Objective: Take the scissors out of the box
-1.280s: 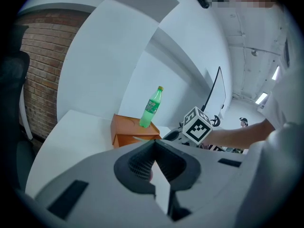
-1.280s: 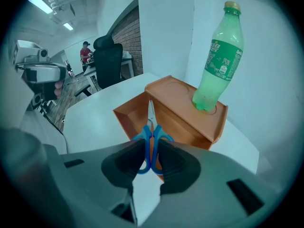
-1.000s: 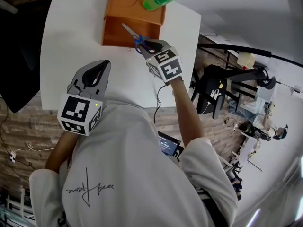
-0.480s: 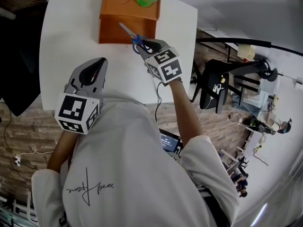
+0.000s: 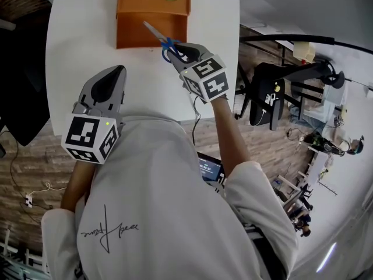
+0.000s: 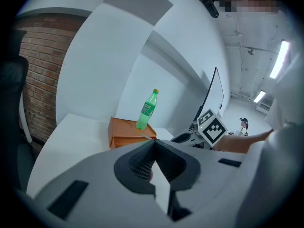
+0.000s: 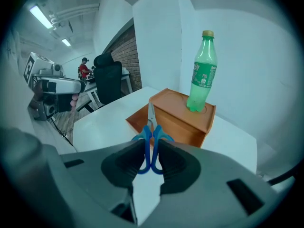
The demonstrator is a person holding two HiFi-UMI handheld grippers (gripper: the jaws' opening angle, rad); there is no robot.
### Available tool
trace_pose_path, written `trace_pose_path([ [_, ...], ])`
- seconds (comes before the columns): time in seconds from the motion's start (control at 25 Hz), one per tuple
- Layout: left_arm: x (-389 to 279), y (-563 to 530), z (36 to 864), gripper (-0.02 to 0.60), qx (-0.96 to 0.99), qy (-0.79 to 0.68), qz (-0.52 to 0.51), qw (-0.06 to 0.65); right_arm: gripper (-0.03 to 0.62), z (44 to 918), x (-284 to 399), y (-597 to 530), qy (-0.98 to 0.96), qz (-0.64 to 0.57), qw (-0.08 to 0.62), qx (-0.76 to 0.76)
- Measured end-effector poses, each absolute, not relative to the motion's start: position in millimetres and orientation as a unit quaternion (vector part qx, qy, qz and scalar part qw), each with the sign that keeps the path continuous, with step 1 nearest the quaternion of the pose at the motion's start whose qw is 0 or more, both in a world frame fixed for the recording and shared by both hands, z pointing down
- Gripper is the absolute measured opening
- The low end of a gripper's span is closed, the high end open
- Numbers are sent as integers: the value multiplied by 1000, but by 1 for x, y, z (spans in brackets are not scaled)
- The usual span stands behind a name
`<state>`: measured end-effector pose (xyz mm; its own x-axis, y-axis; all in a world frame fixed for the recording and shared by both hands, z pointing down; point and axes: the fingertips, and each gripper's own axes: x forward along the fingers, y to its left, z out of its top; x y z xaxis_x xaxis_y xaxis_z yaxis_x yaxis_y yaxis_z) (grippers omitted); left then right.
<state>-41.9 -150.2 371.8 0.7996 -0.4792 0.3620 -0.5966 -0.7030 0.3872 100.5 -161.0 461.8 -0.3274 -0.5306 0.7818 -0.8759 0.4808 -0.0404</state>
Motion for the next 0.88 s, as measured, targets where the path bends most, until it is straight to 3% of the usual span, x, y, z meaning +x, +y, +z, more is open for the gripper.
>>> trace_pose_path([
  [0.88,-44,-147,373,8,913,-301,121,246,98,425,105,-122,-781,256,267,503],
])
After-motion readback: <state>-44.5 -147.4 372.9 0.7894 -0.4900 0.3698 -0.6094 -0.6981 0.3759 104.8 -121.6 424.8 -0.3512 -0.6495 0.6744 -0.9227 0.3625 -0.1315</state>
